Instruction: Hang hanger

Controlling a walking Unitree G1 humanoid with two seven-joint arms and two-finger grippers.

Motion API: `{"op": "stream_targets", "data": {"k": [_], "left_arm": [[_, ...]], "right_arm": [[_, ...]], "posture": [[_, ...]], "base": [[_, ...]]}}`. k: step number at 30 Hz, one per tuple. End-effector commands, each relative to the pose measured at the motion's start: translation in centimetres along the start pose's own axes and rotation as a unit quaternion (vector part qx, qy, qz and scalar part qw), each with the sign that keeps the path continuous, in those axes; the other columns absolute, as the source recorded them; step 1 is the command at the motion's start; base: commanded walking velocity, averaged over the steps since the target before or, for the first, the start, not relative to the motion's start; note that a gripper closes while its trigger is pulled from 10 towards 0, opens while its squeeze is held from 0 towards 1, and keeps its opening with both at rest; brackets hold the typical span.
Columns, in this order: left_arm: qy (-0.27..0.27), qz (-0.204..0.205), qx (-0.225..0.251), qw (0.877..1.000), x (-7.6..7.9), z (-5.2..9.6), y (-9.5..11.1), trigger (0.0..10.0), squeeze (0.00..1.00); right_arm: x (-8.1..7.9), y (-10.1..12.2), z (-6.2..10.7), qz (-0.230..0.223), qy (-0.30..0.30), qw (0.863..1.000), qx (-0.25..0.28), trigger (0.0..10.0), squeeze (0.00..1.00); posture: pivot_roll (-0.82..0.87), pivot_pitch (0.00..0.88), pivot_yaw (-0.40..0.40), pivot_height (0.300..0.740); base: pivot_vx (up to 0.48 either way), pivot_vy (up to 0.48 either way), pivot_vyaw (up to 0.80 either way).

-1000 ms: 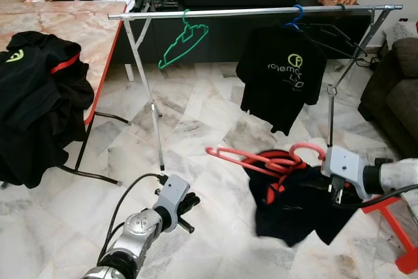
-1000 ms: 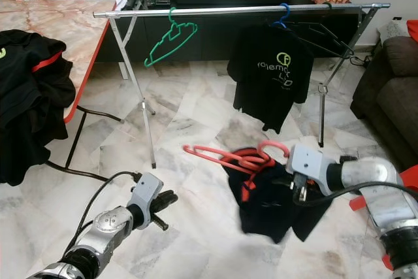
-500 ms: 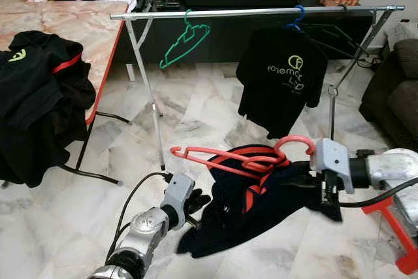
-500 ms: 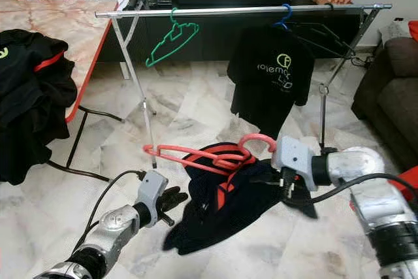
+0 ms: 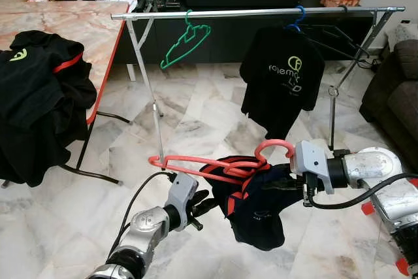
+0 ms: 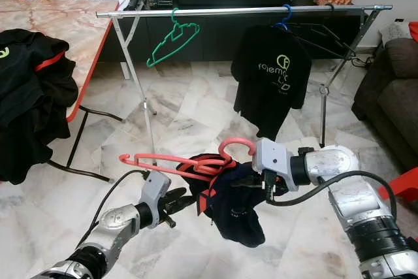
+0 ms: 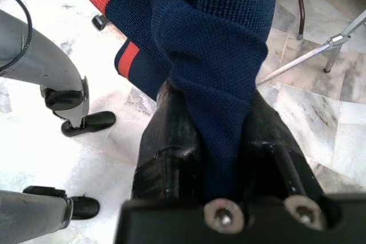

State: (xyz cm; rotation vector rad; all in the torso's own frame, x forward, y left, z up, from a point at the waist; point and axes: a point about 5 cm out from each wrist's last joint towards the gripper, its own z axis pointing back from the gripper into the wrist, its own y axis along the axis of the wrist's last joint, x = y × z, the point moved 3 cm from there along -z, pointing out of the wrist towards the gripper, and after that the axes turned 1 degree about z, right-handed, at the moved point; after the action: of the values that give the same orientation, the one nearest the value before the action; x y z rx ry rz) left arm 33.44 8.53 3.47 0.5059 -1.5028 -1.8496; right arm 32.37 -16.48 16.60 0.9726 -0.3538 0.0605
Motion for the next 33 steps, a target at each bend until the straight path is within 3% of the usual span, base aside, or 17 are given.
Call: {"op": "stream_targets", "data": {"k": [1, 11, 12, 13, 15, 20, 21, 23, 24, 33], "left_arm": [[0.009, 0.004, -0.004, 1.000, -0.3, 0.4, -0.5, 10.0, 1.00], [0.027, 0.011, 0.014, 0.999, 0.0, -0.4, 0.2, 10.0, 1.00], [0.027, 0.011, 0.017, 0.999, 0.2, -0.6, 0.4, 10.0, 0.36], [0.027, 0.009, 0.017, 0.999, 0.2, -0.7, 0.5, 10.0, 0.05], [0.027, 0.009, 0.018, 0.999, 0.3, -0.8, 0.5, 10.0, 0.00], [0.025, 0.009, 0.016, 1.000, 0.5, -1.0, 0.5, 10.0, 0.00], [0.025, 0.009, 0.016, 1.000, 0.6, -1.1, 0.5, 1.6, 0.00], [0.028, 0.010, 0.018, 0.999, 0.5, -1.1, 0.6, 1.6, 0.00], [0.031, 0.011, 0.020, 0.999, 0.5, -1.1, 0.7, 0.0, 0.00], [0.016, 0.020, 0.032, 0.999, 1.1, -1.6, 1.1, 0.0, 0.00]], "right_arm": [[0.6, 1.3, 0.5, 0.025, 0.001, 1.000, 0.007, 0.0, 0.00], [0.5, 1.9, 0.4, 0.034, 0.014, 0.999, 0.012, 0.0, 0.00], [0.5, 1.9, 0.3, 0.035, 0.016, 0.999, 0.012, 0.0, 0.00], [0.5, 2.0, 0.3, 0.035, 0.016, 0.999, 0.012, 0.0, 0.00], [0.5, 2.0, 0.3, 0.035, 0.017, 0.999, 0.012, 0.0, 0.00], [0.5, 2.2, 0.3, 0.037, 0.018, 0.999, 0.014, 0.0, 0.00], [0.5, 2.2, 0.2, 0.038, 0.017, 0.999, 0.015, 0.0, 0.00], [0.5, 2.3, 0.2, 0.038, 0.017, 0.999, 0.016, 0.0, 0.00], [0.5, 2.3, 0.2, 0.039, 0.016, 0.999, 0.016, 0.0, 0.00], [0.9, 2.6, 0.1, 0.039, 0.007, 0.999, 0.021, 0.0, 0.00]], "posture": [[-0.10, 0.086, -0.044, 0.740], [-0.11, 0.084, -0.048, 0.740], [-0.10, 0.083, -0.049, 0.740], [-0.11, 0.084, -0.049, 0.740], [-0.11, 0.085, -0.049, 0.740], [-0.11, 0.089, -0.047, 0.740], [-0.11, 0.089, -0.047, 0.740], [-0.11, 0.092, -0.047, 0.740], [-0.11, 0.092, -0.046, 0.740], [-0.12, 0.100, -0.045, 0.740]], "base": [[0.000, 0.000, 0.00], [0.000, 0.000, 0.00], [0.000, 0.000, 0.00], [0.000, 0.000, 0.00], [0.000, 0.000, 0.00], [0.000, 0.000, 0.00], [0.000, 0.000, 0.00], [0.000, 0.000, 0.00], [0.000, 0.000, 0.00], [0.000, 0.000, 0.00]]}}
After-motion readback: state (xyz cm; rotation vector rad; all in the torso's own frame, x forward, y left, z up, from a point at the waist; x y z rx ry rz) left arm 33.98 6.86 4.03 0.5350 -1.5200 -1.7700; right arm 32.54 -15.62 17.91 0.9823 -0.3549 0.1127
